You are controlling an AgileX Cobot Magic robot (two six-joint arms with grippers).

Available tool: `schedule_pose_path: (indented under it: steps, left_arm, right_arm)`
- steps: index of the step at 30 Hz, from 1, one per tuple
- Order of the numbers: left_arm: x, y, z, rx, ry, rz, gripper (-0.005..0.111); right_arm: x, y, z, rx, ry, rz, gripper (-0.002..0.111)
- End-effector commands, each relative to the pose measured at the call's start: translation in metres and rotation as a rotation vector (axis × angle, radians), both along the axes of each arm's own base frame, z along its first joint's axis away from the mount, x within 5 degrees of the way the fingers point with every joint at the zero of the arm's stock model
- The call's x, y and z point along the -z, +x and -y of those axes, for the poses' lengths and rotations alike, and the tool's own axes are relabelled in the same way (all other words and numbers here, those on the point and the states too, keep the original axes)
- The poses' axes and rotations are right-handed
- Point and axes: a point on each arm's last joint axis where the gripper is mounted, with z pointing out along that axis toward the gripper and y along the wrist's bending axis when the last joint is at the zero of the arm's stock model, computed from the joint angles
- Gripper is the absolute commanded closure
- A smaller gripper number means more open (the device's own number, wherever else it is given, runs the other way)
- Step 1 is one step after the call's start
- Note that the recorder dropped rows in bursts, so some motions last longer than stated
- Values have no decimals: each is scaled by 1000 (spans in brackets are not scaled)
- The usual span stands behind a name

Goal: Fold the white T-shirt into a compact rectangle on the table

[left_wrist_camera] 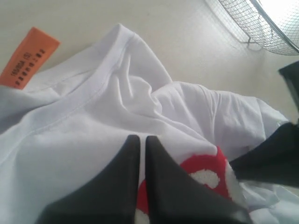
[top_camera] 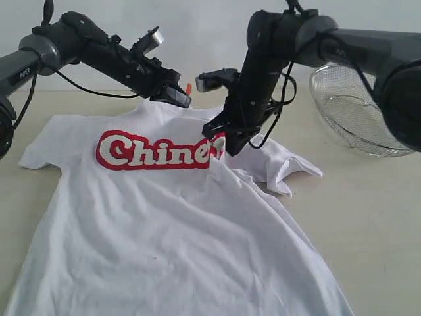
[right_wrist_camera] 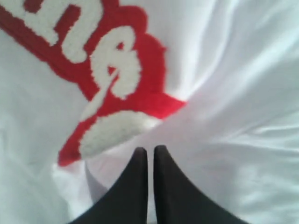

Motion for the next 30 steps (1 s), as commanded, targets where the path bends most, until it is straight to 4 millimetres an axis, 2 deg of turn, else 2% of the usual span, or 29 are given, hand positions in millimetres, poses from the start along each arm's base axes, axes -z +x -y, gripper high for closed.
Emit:
schedule_pose_path:
  steps: [1,4,6,17,22,30]
  left_arm:
    - [-12,0,0,-3,-20,11,102]
    - [-13,0,0,-4,-32,9,102]
    - [-13,-1,1,-4,-35,10,102]
    - [-13,-1,1,-5,-41,9,102]
    - [-13,-1,1,-5,-41,9,102]
    - [-13,-1,1,-5,-41,9,102]
  right_arm:
    - [-21,6,29,58,-22,50,108]
    - [-26,13,46,129,-14,84,108]
    - [-20,15,55,139,-35,81,108]
    - [23,19,49,136,-32,7,108]
    - [25,13,35,109,5,-36,108]
    - [23,0,-5,30,64,-76,108]
